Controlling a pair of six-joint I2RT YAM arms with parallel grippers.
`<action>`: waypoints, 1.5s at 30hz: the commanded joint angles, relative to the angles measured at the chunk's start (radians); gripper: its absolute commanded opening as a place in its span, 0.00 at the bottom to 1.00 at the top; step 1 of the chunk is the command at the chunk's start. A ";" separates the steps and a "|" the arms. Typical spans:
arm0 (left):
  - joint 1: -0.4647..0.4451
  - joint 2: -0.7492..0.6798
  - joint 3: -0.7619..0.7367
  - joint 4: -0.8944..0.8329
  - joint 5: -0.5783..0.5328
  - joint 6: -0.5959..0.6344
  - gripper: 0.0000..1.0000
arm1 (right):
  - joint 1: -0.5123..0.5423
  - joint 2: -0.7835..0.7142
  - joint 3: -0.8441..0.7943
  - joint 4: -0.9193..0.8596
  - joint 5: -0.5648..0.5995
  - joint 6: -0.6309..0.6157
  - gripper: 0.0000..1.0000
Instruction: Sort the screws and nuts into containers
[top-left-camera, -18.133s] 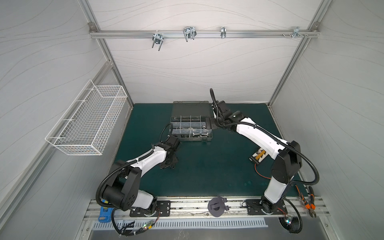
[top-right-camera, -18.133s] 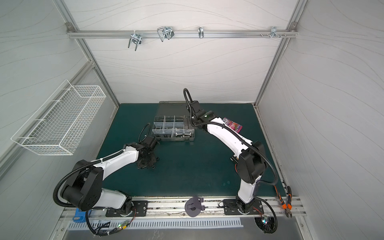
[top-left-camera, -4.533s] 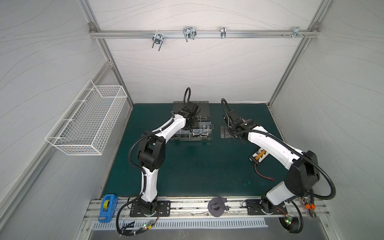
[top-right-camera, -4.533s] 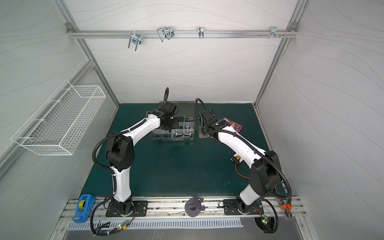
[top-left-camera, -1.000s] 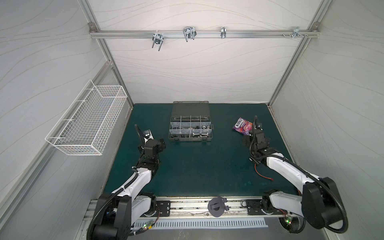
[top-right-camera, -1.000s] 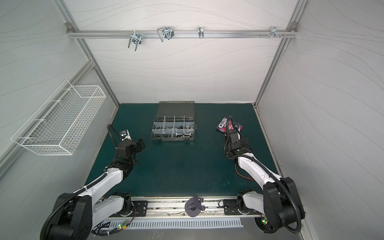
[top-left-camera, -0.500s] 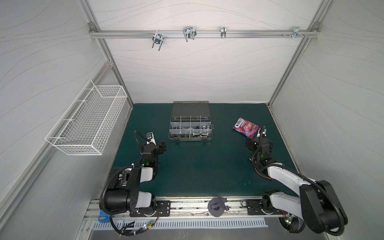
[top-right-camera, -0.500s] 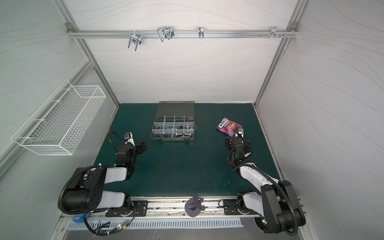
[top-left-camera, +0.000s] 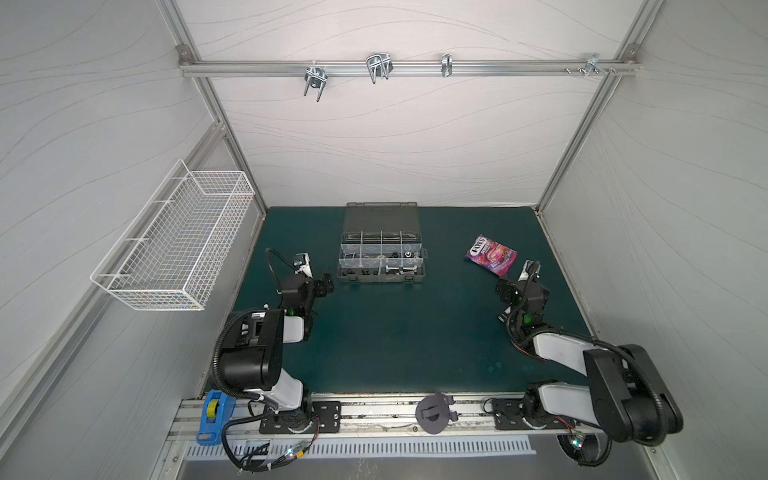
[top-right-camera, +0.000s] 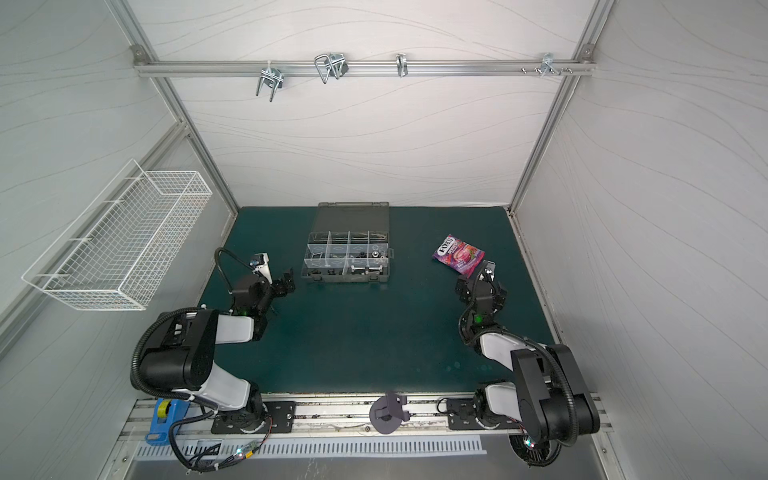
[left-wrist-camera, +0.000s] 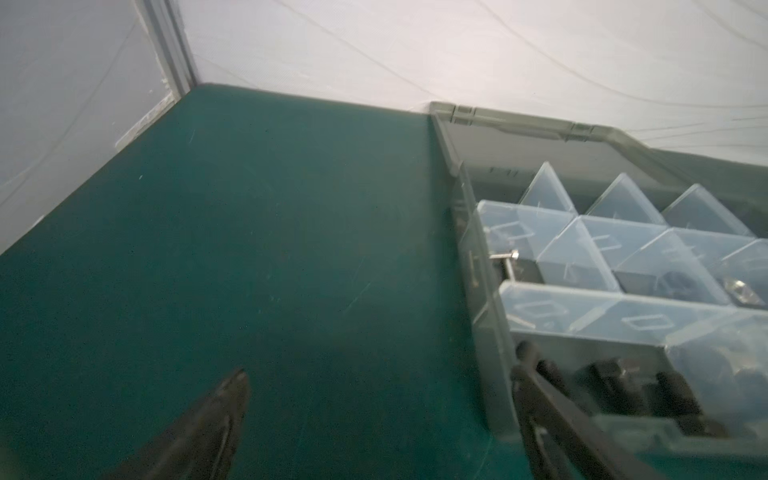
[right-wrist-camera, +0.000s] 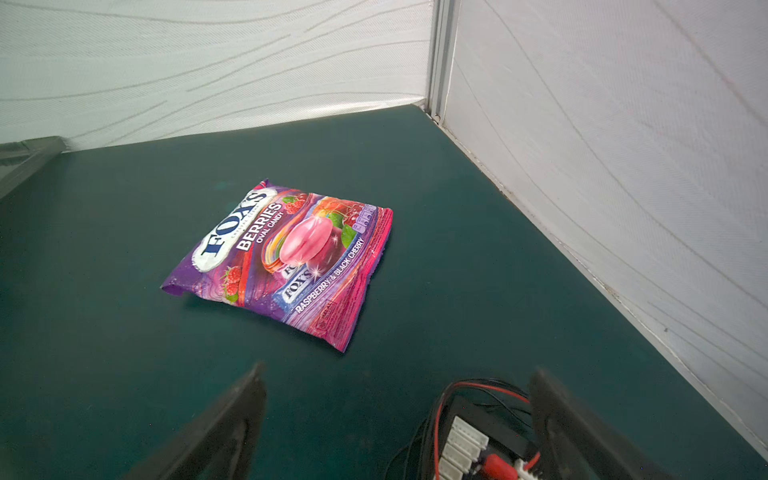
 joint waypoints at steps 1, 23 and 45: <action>0.005 0.011 0.017 -0.017 0.036 0.020 0.99 | -0.013 0.038 -0.021 0.162 -0.029 -0.024 0.99; 0.006 0.005 0.023 -0.041 0.033 0.019 0.99 | -0.057 0.293 0.009 0.379 -0.427 -0.173 0.99; 0.003 0.006 0.029 -0.053 0.021 0.022 0.99 | -0.143 0.295 0.182 0.046 -0.715 -0.166 0.99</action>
